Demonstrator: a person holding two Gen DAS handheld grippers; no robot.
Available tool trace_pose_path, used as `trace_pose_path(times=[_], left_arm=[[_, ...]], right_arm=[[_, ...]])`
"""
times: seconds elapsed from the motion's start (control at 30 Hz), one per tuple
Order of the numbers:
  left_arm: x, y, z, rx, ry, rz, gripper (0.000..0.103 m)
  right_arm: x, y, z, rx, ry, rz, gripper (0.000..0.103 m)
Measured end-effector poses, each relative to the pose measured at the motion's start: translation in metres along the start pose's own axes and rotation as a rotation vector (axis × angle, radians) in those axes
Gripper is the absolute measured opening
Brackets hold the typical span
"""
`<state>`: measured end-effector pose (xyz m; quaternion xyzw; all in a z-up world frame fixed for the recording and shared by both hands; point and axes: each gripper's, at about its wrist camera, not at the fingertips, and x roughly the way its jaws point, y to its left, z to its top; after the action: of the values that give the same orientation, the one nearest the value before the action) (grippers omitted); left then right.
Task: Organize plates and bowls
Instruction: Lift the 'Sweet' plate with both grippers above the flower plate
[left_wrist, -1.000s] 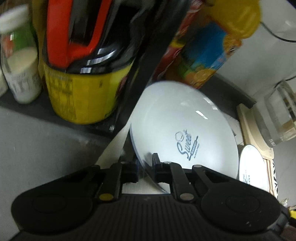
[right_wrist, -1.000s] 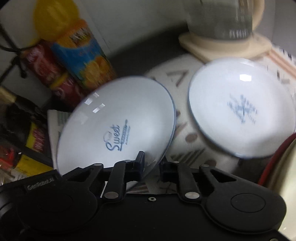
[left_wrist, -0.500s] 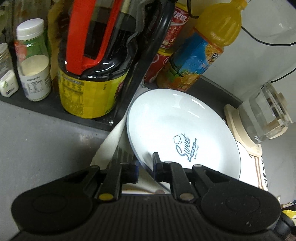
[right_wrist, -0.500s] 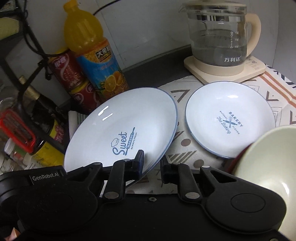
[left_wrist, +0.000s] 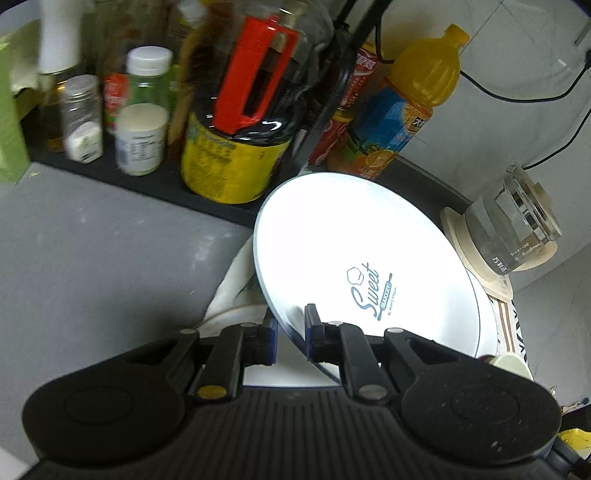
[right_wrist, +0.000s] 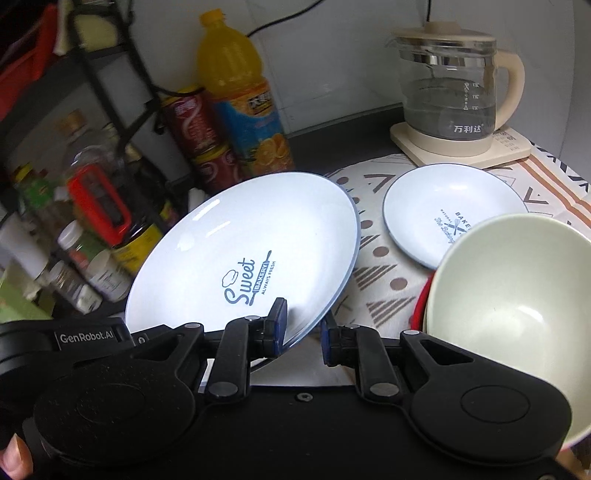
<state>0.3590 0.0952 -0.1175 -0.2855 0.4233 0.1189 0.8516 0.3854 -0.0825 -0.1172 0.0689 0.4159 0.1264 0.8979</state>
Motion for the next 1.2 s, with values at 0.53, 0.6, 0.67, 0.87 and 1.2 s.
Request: trace_pose_path(times=[0.53, 0.6, 0.67, 0.87, 1.2], left_arm=[[-0.040, 0.025, -0.057, -0.043, 0.005, 0.078, 0.012], [-0.043, 0.027, -0.064, -0.049, 0.009, 0.084, 0.012], [-0.047, 0.026, -0.071, -0.048, 0.012, 0.090, 0.013], [-0.049, 0.026, -0.085, -0.055, 0.031, 0.100, 0.013], [-0.047, 0.031, -0.101, -0.066, 0.072, 0.125, 0.014]], right_arm=[[-0.028, 0.005, -0.047, -0.080, 0.047, 0.056, 0.018], [-0.031, 0.003, -0.052, -0.085, 0.052, 0.057, 0.018], [-0.034, 0.000, -0.056, -0.088, 0.058, 0.059, 0.018], [-0.036, -0.005, -0.066, -0.095, 0.080, 0.057, 0.018], [-0.033, -0.007, -0.079, -0.104, 0.116, 0.054, 0.018]])
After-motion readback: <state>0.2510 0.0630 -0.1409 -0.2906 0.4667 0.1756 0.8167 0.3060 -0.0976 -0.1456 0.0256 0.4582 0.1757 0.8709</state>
